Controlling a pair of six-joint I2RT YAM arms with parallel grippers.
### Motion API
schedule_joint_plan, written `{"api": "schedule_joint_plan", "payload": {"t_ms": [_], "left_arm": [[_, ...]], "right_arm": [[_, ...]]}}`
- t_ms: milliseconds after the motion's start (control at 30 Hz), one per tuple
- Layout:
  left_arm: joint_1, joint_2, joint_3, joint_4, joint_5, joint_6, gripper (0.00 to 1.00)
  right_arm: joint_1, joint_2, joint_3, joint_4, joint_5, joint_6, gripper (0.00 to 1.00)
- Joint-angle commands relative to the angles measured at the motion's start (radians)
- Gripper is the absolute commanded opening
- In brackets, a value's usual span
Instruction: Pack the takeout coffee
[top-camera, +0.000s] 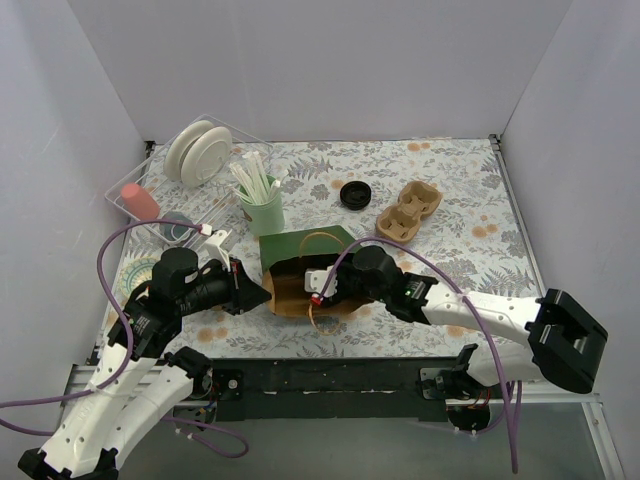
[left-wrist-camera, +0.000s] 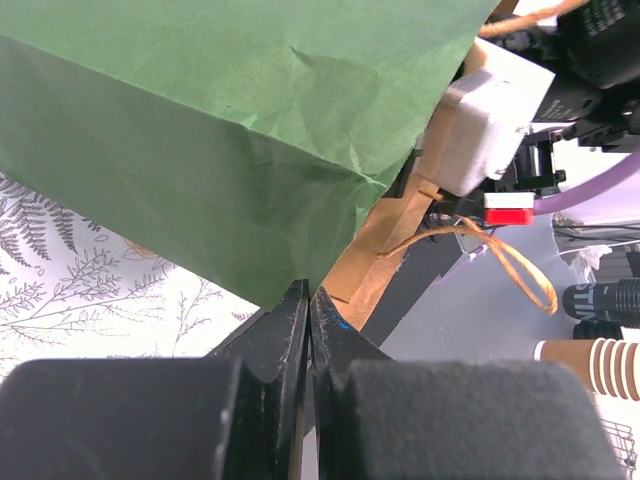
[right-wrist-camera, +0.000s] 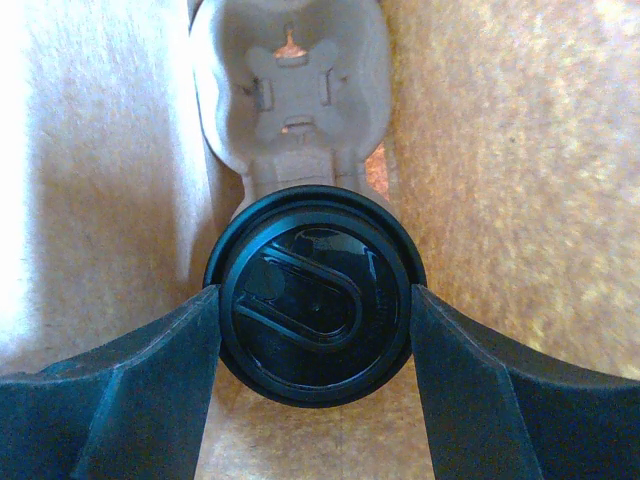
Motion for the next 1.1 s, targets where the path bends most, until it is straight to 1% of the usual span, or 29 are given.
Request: {"api": "schedule_joint_plan", "payload": {"t_ms": [0,100,267,400,533,633,767,1067], "left_arm": [[-0.001,-0.011,0.0,-0.012,0.019,-0.009,0.0],[-0.001,-0.014,-0.001,-0.012,0.019,-0.016,0.0],[-0.001,-0.018,-0.006,-0.009,0.022,-0.029,0.0],[-0.001,-0.019,-0.007,-0.009,0.028,-0.036,0.0],[-0.001,-0.018,-0.009,-0.006,0.027,-0.038,0.0],[-0.001,-0.016,-0.011,-0.001,0.03,-0.039,0.0],[-0.001,-0.005,-0.008,0.006,0.036,-0.038,0.0],[-0.001,0.016,-0.004,0.025,0.045,-0.035,0.0]], "right_arm": [[-0.012,0.03,-0.018,0.089,0.013,0.008,0.41],[-0.015,0.043,-0.027,0.128,0.025,-0.011,0.41],[-0.028,0.058,-0.024,0.139,0.01,-0.011,0.44],[-0.038,0.07,-0.024,0.13,0.001,-0.026,0.56],[-0.044,0.089,-0.004,0.074,0.002,-0.047,0.62],[-0.047,0.092,0.005,0.067,0.01,-0.057,0.65],[-0.048,0.112,0.045,0.017,0.023,-0.067,0.66],[-0.05,0.153,0.082,0.003,0.042,-0.077,0.64]]}}
